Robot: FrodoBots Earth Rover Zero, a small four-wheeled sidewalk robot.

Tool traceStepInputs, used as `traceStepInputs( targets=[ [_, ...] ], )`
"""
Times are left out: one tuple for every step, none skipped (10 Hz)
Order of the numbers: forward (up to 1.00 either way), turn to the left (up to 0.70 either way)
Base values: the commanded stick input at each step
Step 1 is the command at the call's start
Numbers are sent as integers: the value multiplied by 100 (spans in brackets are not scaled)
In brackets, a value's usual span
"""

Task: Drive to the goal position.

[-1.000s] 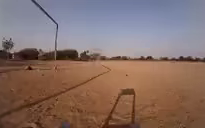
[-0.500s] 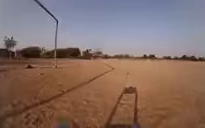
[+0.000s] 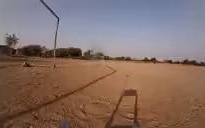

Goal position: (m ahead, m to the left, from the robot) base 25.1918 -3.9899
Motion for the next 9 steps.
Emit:
traceStepInputs(
  targets=[
    [70, 0],
    [70, 0],
    [70, 0],
    [70, 0],
    [70, 0],
    [70, 0],
    [70, 0],
    [70, 0],
    [70, 0]
  ],
)
